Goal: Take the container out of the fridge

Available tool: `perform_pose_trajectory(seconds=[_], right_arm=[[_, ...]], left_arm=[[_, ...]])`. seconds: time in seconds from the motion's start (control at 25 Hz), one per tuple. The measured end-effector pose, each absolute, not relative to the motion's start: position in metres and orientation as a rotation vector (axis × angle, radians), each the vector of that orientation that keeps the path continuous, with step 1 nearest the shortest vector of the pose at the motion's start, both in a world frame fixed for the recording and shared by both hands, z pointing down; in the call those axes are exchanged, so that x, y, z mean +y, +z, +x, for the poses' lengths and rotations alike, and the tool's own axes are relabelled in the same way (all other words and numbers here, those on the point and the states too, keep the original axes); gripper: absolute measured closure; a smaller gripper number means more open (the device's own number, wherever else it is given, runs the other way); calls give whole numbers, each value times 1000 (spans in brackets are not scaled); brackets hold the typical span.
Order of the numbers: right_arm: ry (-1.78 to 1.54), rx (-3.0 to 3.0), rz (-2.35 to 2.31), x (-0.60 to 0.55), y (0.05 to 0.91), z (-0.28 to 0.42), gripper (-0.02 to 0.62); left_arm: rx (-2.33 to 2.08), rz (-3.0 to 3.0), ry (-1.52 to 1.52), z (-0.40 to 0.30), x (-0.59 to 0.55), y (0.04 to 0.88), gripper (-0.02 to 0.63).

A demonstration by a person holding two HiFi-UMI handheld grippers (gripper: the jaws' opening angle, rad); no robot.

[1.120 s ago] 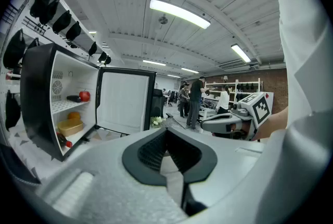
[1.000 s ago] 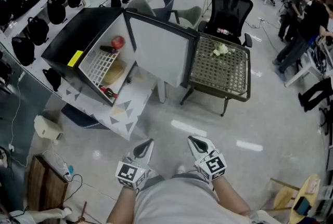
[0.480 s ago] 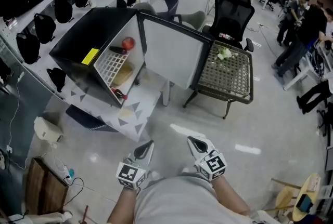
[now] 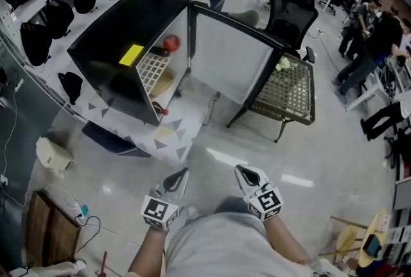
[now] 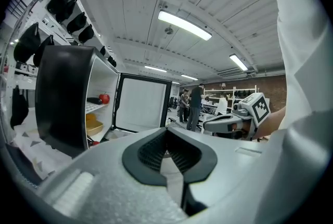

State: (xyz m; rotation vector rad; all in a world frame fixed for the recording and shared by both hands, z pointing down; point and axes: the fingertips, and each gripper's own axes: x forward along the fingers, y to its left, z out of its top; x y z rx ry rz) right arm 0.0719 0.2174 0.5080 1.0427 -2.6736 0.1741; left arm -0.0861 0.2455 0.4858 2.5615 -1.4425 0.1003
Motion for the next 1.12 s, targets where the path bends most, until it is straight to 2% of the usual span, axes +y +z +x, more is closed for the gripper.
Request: perform_pose_trajectory(seconds=[0.48, 1.12], right_arm=[[171, -2692, 1018, 158, 512, 55, 592], [84, -2785, 798, 3, 504, 92, 592]], left_arm=[[-1421, 2552, 145, -93, 192, 498, 597], [-1521, 2505, 213, -29, 35, 489, 597]])
